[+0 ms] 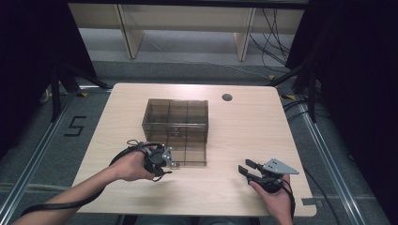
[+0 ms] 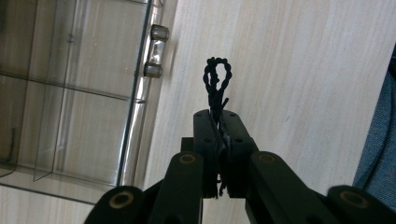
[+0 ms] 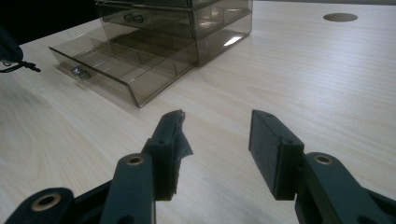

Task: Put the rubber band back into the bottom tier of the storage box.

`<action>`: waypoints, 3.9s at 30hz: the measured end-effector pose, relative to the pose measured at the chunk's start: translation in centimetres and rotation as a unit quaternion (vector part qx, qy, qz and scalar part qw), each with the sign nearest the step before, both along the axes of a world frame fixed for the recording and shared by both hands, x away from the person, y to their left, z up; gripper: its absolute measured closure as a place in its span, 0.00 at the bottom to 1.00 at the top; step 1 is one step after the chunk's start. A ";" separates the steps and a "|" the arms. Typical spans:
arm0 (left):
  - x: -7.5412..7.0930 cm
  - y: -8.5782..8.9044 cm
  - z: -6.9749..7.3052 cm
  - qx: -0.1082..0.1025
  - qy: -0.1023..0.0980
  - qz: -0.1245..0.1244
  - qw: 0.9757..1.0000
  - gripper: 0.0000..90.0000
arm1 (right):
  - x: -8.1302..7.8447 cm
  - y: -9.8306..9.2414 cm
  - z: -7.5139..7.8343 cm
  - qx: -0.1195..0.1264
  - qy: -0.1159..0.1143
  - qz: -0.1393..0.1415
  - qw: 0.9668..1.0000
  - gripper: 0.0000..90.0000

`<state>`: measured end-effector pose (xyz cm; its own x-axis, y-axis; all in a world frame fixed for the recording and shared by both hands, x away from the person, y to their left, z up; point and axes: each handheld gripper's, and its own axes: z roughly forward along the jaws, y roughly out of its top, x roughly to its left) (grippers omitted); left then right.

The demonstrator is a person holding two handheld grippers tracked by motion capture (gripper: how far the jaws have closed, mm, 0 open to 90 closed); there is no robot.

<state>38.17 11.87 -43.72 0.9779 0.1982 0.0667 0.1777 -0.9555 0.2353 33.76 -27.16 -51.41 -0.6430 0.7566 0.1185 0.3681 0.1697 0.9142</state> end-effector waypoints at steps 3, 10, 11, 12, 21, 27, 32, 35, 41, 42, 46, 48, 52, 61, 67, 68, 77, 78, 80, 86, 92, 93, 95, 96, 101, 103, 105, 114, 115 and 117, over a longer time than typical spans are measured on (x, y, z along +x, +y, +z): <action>0.3 0.2 0.1 0.000 -0.002 0.003 1.000 0.96 | 0.0 0.0 0.0 0.000 0.000 0.000 1.000 0.62; 0.9 0.7 0.5 0.000 -0.005 0.012 1.000 0.96 | 0.0 0.0 0.0 0.000 0.000 -0.001 1.000 0.62; 0.9 0.8 0.5 0.000 -0.005 0.014 1.000 0.96 | 0.0 0.0 0.0 0.000 0.000 -0.001 1.000 0.62; 1.1 0.9 0.6 0.000 -0.006 0.016 1.000 0.96 | 0.0 0.0 0.0 0.000 0.000 -0.001 1.000 0.62; 1.8 1.5 1.0 0.000 -0.009 0.026 1.000 0.96 | 0.1 -0.1 0.0 -0.004 -0.005 0.000 1.000 0.62; 2.3 2.0 1.4 -0.003 -0.014 0.032 0.999 0.96 | -0.1 0.1 0.0 0.008 0.012 -0.004 1.000 0.62; 2.7 2.4 1.7 -0.006 -0.016 0.043 0.999 0.96 | 0.0 0.0 0.0 -0.003 -0.003 0.000 1.000 0.62; 2.7 2.5 1.8 -0.008 -0.011 0.050 0.999 0.96 | 0.1 -0.1 0.0 -0.004 -0.005 -0.001 1.000 0.62; 3.7 2.8 2.2 -0.011 -0.020 0.046 0.999 0.96 | -0.1 0.1 -0.1 0.009 0.003 -0.008 1.000 0.62; 3.7 2.8 2.2 -0.011 -0.021 0.053 0.998 0.96 | -0.2 0.1 0.0 0.007 0.009 -0.005 1.000 0.62; 4.2 3.1 2.5 -0.010 -0.024 0.054 0.998 0.96 | 0.1 -0.1 0.0 0.001 0.000 -0.002 1.000 0.61; 4.5 3.2 2.5 -0.016 -0.019 0.058 0.998 0.96 | 0.1 0.0 -0.1 0.011 -0.006 -0.002 1.000 0.61; 4.9 3.4 2.4 -0.017 -0.020 0.069 0.997 0.96 | 0.0 0.0 0.0 0.004 0.003 -0.002 1.000 0.62; 5.8 3.4 1.7 -0.010 -0.022 0.071 0.997 0.96 | 0.1 -0.1 -0.1 0.002 -0.002 0.004 1.000 0.62; 6.3 3.3 1.2 -0.013 -0.025 0.072 0.997 0.95 | 0.1 -0.1 -0.1 0.003 -0.001 0.003 1.000 0.61; 6.4 3.3 1.2 -0.010 -0.025 0.069 0.997 0.95 | 0.1 -0.1 0.0 0.003 -0.001 0.003 1.000 0.61; 7.1 3.0 0.4 0.003 -0.017 0.057 0.998 0.95 | 0.1 -0.1 -0.1 0.004 0.000 0.004 1.000 0.61; 7.0 3.0 0.3 0.003 -0.015 0.065 0.998 0.95 | 0.1 -0.1 0.0 0.005 0.001 0.003 1.000 0.61; 7.1 2.9 0.2 0.003 -0.014 0.062 0.998 0.95 | 0.1 -0.1 -0.1 0.004 0.000 0.003 1.000 0.61; 7.3 2.8 -0.2 0.006 -0.010 0.060 0.998 0.95 | 0.1 -0.1 0.0 0.005 0.001 0.003 1.000 0.61; 7.5 2.9 -0.6 0.009 -0.004 0.069 0.998 0.95 | 0.1 -0.1 0.0 0.003 -0.001 0.002 1.000 0.61; 7.5 2.9 -0.7 0.011 -0.003 0.070 0.997 0.95 | 0.1 -0.1 0.0 -0.001 -0.006 0.000 1.000 0.61; 7.6 2.9 -0.8 0.013 -0.003 0.064 0.998 0.95 | 0.1 0.0 -0.1 0.004 0.001 0.003 1.000 0.61; 7.6 2.9 -0.8 0.014 -0.001 0.068 0.998 0.95 | 0.1 -0.1 0.0 0.002 -0.002 0.001 1.000 0.61; 7.7 2.8 -1.1 0.016 0.004 0.072 0.997 0.95 | 0.1 0.0 0.0 0.002 -0.002 0.002 1.000 0.61; 7.8 2.6 -1.4 0.019 0.005 0.072 0.997 0.95 | 0.1 0.0 0.0 0.002 -0.002 0.002 1.000 0.61; 8.0 2.6 -1.4 0.020 0.003 0.061 0.998 0.95 | 0.1 -0.1 -0.1 0.001 -0.001 0.001 1.000 0.61; 8.2 2.5 -2.1 0.023 0.007 0.067 0.997 0.95 | 0.2 -0.1 -0.1 -0.001 -0.001 0.000 1.000 0.61; 8.2 2.6 -2.2 0.026 0.007 0.062 0.998 0.95 | 0.1 0.0 0.0 0.002 0.004 -0.001 1.000 0.61; 8.2 2.6 -2.2 0.027 0.008 0.063 0.998 0.95 | 0.0 0.1 0.0 0.005 0.007 -0.003 1.000 0.61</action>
<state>46.40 14.46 -45.95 0.9462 0.3168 0.0654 0.3010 -0.9363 0.1809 33.78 -27.10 -51.45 -0.6371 0.7589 0.1345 0.3817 0.1590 0.9105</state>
